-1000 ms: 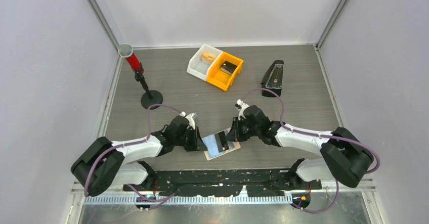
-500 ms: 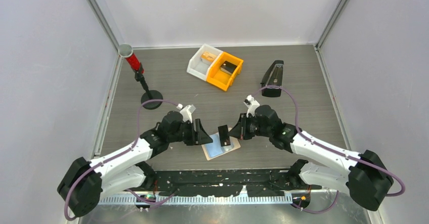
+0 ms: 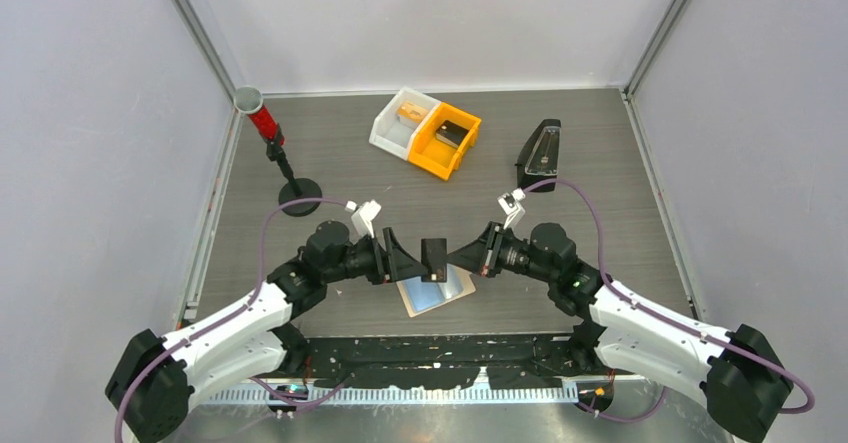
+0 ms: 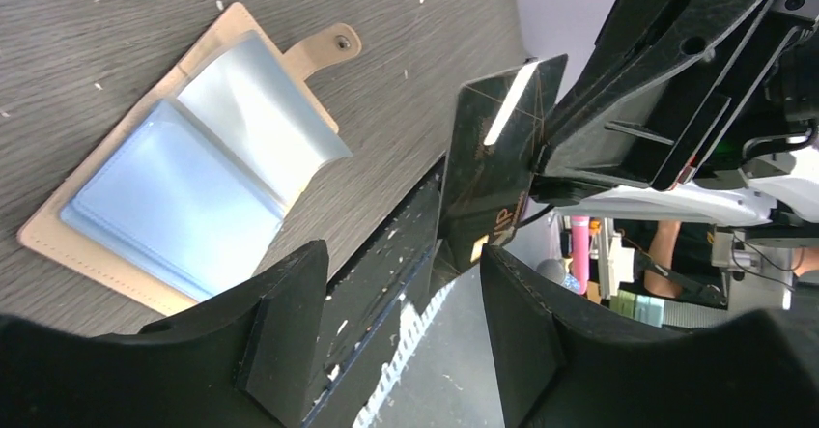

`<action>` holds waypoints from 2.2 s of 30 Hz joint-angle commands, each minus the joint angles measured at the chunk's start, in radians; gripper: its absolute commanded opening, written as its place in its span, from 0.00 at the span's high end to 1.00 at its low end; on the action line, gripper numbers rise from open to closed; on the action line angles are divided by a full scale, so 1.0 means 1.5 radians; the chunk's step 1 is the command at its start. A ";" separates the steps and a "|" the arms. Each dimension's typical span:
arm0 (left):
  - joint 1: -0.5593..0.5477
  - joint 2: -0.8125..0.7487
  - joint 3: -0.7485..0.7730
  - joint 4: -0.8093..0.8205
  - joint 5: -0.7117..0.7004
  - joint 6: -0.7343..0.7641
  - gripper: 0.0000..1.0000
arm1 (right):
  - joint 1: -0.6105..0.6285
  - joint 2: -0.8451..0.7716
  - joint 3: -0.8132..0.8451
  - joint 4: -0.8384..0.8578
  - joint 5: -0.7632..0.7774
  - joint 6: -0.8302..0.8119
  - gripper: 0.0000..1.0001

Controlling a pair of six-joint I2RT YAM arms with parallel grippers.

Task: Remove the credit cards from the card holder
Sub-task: Remove the credit card from the card holder, then place the credit card in the storage box.

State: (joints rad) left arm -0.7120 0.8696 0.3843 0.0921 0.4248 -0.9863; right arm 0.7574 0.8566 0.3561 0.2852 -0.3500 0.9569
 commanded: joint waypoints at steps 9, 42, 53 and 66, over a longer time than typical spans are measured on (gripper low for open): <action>0.000 0.039 -0.042 0.221 0.068 -0.092 0.72 | 0.004 0.000 -0.027 0.131 -0.051 0.046 0.95; 0.000 -0.005 -0.010 0.017 0.244 0.088 1.00 | -0.087 0.232 0.331 -0.365 -0.365 -0.437 0.64; 0.000 0.000 -0.009 0.024 0.272 0.087 1.00 | -0.027 0.328 0.337 -0.321 -0.396 -0.464 0.62; 0.000 0.021 -0.008 0.018 0.273 0.098 1.00 | -0.027 0.316 0.369 -0.325 -0.378 -0.465 0.62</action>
State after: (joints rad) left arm -0.7113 0.9012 0.3328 0.0956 0.7925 -0.8593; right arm 0.7158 1.3571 0.8440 -0.2317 -0.9249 0.2787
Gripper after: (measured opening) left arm 0.010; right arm 0.376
